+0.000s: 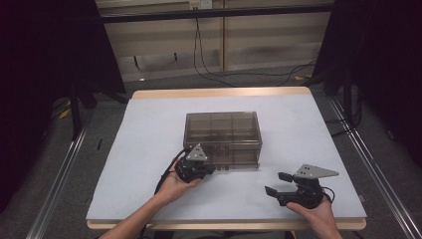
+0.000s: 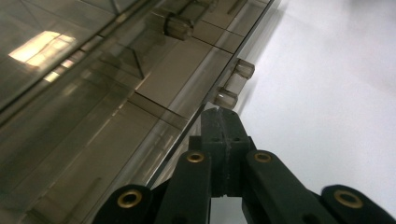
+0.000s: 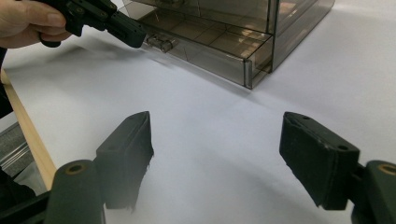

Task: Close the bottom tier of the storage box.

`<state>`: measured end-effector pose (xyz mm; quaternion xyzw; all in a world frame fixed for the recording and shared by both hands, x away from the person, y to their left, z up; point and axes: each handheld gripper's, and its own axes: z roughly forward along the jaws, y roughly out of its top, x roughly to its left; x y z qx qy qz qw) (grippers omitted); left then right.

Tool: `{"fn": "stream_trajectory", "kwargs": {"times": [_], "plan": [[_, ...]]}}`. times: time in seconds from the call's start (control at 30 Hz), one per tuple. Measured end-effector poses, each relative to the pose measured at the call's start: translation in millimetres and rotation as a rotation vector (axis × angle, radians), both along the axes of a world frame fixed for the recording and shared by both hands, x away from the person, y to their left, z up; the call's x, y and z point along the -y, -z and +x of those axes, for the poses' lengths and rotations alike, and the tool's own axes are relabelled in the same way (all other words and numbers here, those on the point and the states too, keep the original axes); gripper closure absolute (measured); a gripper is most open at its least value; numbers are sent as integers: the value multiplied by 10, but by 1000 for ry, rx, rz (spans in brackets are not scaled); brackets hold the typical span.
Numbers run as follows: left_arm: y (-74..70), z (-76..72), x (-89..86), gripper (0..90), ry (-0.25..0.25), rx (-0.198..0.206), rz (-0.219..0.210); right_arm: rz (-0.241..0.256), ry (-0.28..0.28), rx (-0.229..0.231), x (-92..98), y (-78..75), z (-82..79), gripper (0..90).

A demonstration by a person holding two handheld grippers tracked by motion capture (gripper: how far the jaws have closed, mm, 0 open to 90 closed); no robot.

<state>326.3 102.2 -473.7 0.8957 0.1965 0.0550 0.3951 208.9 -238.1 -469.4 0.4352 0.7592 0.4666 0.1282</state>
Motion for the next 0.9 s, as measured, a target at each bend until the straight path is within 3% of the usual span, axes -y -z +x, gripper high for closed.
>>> {"fn": "stream_trajectory", "kwargs": {"times": [0.4, 0.47, 0.73, 0.9], "plan": [[4, 26, -20, 900, -17, -10, -9, 0, -1, 0, 1, 0, 2, 257], [-17, 31, -32, 900, -17, -8, 13, 0, -1, 0, 1, -1, 1, 256], [-19, 38, -39, 900, -22, -4, 19, 0, -3, 1, -1, 1, 3, 257], [-24, 54, -57, 900, -34, 0, 5, 0, -3, 2, -1, 1, 3, 257]]}}
